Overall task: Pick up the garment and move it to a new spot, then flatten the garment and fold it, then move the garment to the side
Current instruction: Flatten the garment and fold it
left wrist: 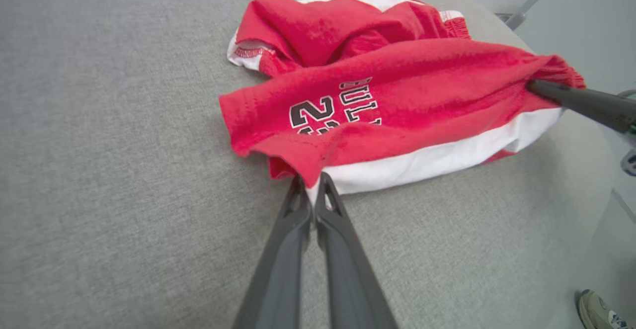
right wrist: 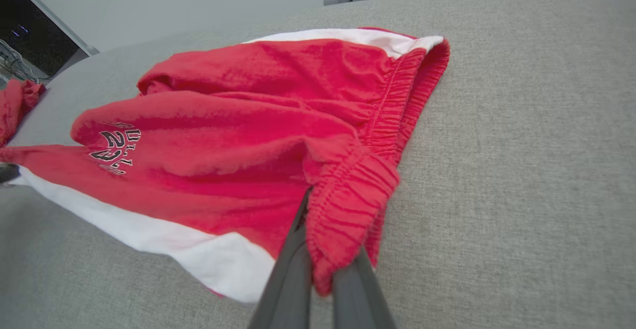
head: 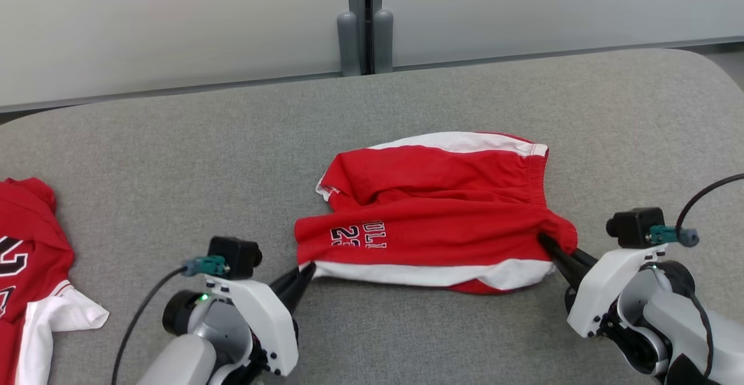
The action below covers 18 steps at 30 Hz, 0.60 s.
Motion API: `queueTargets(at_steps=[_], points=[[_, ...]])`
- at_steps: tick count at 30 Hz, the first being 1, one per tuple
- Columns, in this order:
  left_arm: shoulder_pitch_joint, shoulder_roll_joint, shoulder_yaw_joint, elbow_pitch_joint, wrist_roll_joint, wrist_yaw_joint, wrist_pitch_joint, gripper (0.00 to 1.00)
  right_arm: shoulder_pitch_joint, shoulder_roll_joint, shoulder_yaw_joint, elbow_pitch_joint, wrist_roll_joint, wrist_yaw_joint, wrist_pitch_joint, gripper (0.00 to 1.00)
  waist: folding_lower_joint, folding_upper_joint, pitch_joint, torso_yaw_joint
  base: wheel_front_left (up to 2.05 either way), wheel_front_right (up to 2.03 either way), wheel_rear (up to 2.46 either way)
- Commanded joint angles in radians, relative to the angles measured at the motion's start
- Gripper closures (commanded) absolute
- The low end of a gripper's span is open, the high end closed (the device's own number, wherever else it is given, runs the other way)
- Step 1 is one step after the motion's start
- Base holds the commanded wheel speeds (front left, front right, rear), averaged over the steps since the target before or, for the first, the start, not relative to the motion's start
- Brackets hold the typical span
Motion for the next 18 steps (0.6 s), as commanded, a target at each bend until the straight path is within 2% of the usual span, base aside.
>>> queueTargets(at_steps=[1,6,11,18], points=[[-0.014,0.008,0.008,-0.007,0.001,0.002,-0.006,1.0,-0.01,-0.004,-0.002,-0.006,0.005,0.001,-0.009,1.0,0.0,0.0,0.007,0.002,0.0,0.0,0.0],[-0.067,0.049,0.048,-0.113,0.009,0.018,-0.007,1.0,-0.062,-0.037,-0.019,-0.06,0.014,0.001,0.0,1.0,0.0,0.0,0.067,0.005,0.0,0.0,0.0],[-0.234,0.079,0.081,-0.144,0.008,0.009,-0.001,1.0,-0.176,-0.056,-0.054,-0.12,0.044,0.0,0.028,1.0,0.0,0.0,0.177,0.01,0.0,0.0,0.0],[-0.601,0.109,0.085,0.0,0.012,-0.007,-0.009,1.0,-0.427,-0.051,-0.104,-0.177,0.125,0.0,0.11,1.0,0.0,0.0,0.352,0.003,0.0,0.0,0.0]])
